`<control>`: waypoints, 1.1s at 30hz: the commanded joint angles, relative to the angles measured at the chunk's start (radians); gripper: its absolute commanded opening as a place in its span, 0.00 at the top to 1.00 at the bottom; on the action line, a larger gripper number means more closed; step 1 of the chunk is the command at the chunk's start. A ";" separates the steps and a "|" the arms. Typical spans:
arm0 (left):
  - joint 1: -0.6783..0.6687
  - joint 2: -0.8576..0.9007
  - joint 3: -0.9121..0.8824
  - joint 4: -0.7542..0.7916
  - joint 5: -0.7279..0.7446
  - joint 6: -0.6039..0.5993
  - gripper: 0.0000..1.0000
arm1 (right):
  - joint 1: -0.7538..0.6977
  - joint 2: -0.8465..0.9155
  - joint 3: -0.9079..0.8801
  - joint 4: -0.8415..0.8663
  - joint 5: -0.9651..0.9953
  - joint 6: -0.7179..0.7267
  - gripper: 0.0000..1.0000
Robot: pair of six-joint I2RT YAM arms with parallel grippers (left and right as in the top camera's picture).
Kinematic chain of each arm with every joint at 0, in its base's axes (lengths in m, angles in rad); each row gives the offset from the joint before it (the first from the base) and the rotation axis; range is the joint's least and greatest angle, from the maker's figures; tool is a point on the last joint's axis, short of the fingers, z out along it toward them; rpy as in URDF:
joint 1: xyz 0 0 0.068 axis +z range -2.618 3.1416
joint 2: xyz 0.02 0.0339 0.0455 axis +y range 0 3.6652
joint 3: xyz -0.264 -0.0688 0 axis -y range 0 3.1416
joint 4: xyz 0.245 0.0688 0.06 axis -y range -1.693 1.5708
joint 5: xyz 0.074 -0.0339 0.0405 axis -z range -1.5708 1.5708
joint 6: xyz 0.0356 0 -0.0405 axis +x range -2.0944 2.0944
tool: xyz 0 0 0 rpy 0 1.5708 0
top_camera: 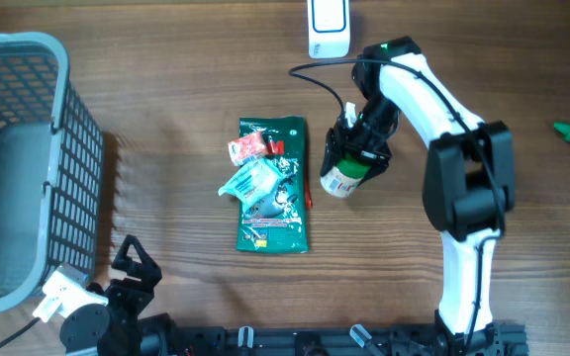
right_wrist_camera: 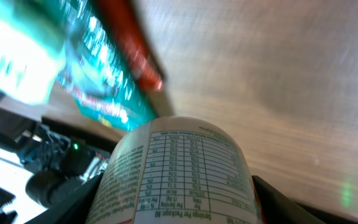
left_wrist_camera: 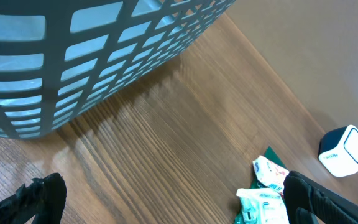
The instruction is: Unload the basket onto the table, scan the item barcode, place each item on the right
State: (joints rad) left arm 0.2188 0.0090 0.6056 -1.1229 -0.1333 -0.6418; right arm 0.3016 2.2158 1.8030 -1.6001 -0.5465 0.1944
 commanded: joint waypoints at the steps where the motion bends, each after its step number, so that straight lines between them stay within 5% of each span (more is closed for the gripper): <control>1: 0.002 -0.002 -0.003 0.000 -0.013 -0.006 0.00 | 0.027 -0.216 -0.103 -0.012 -0.010 -0.038 0.49; 14: 0.002 -0.002 -0.003 0.000 -0.013 -0.006 0.00 | 0.101 -0.660 -0.598 0.158 -0.039 0.146 0.51; 22: 0.002 -0.002 -0.003 0.000 -0.013 -0.006 0.00 | 0.101 -0.734 -0.619 0.251 -0.094 0.281 0.53; 33: 0.002 -0.002 -0.003 0.000 -0.013 -0.006 0.00 | 0.101 -0.737 -0.619 0.283 -0.188 0.279 0.58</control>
State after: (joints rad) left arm 0.2188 0.0090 0.6056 -1.1229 -0.1329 -0.6418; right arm 0.3988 1.5032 1.1824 -1.3186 -0.6823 0.4610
